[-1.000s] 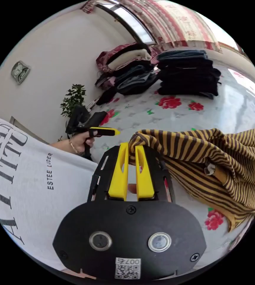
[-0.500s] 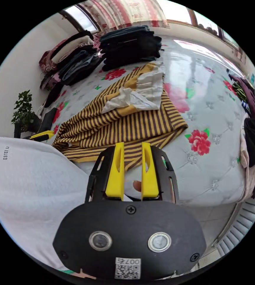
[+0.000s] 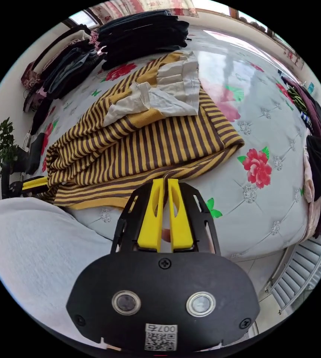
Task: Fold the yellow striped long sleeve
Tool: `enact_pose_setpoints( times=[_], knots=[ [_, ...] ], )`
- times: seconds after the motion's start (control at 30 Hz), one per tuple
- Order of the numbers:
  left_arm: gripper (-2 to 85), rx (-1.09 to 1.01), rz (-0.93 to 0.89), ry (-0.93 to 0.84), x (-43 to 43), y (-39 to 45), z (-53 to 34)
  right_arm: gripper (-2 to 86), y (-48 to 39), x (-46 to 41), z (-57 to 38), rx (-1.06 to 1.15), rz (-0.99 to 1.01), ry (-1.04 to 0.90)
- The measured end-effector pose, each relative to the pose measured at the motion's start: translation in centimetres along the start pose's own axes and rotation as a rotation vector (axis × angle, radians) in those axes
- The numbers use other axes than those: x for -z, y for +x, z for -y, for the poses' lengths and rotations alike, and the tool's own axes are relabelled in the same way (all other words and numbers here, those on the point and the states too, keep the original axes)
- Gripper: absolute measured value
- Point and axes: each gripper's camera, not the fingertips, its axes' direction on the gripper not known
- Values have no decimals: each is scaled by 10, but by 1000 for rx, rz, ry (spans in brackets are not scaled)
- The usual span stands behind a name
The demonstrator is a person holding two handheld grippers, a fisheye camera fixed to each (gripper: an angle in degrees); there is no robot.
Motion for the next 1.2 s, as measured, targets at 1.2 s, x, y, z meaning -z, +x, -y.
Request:
enact_pose_setpoints(
  times=[1.2],
  knots=[
    [139, -186, -100, 83, -36, 15, -39, 76, -49, 54, 21, 400, -103, 139]
  ],
)
